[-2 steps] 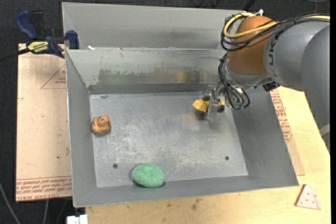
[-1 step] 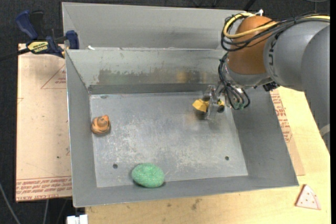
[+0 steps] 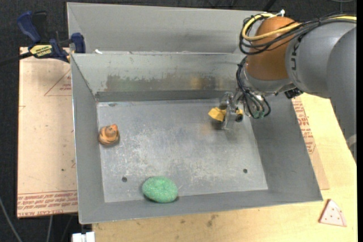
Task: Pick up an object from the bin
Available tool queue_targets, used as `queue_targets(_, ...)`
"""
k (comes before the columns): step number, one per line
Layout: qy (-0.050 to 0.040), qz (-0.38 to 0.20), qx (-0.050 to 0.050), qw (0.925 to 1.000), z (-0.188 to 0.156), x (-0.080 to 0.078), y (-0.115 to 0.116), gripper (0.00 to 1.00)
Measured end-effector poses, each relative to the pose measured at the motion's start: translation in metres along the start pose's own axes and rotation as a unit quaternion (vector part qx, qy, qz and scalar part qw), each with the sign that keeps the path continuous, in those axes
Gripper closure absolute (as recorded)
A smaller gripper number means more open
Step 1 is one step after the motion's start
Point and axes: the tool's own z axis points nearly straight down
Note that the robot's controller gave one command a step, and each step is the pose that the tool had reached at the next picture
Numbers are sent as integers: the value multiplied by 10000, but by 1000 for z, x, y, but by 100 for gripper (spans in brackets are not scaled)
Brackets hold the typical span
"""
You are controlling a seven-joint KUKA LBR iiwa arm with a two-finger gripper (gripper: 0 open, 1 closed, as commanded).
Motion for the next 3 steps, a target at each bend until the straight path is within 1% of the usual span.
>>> queue_targets(1, 37, -1, -1, 10000, -15, 2, 0, 100)
queue_targets(2, 16, -1, -2, 10000, -40, 1, 0, 100)
queue_targets(3, -28, -3, -2, 10000, -58, -1, 0, 100)
